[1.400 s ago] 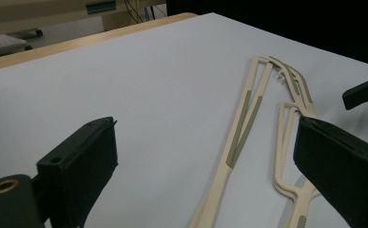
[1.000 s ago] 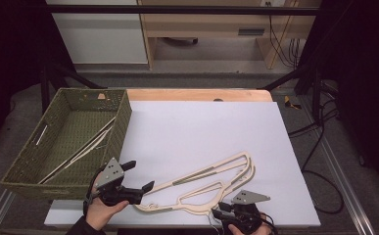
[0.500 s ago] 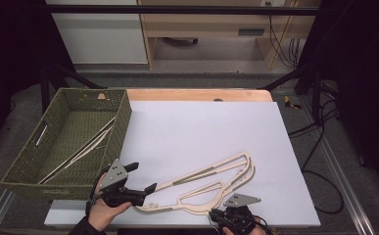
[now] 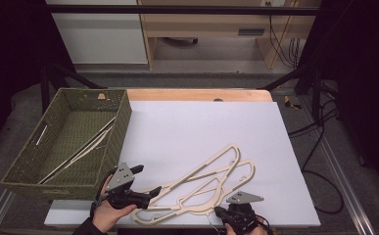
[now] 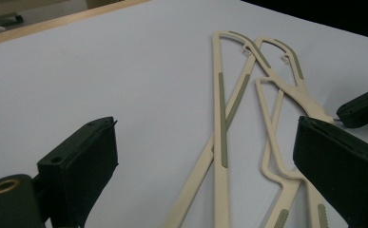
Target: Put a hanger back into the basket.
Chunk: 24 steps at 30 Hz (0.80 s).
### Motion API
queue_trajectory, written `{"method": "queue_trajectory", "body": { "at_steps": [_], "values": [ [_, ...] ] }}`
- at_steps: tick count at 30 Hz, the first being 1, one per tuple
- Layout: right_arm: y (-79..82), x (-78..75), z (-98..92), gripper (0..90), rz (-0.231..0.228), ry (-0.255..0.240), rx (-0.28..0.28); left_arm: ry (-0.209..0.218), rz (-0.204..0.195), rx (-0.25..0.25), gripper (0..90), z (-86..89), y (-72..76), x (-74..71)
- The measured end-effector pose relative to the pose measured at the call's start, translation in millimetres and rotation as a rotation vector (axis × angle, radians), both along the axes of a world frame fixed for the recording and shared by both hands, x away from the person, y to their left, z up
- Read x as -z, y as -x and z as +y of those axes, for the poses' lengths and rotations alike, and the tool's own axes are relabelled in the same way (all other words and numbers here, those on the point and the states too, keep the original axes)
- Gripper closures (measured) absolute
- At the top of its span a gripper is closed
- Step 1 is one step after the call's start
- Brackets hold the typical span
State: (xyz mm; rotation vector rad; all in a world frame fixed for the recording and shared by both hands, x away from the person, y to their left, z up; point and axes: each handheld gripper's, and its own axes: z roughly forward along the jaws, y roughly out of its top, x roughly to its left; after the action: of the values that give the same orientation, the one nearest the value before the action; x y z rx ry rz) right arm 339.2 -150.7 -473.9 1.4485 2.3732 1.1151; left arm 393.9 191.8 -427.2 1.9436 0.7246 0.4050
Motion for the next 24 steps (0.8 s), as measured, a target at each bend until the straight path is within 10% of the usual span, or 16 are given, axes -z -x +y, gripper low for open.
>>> {"method": "queue_trajectory", "body": {
  "at_steps": [24],
  "values": [
    [-22.4,-45.2,6.4,89.7,-0.108,0.109,-0.106,-0.137,0.043,0.181,12.1,-95.2,7.2,-6.6]
  ]
}}
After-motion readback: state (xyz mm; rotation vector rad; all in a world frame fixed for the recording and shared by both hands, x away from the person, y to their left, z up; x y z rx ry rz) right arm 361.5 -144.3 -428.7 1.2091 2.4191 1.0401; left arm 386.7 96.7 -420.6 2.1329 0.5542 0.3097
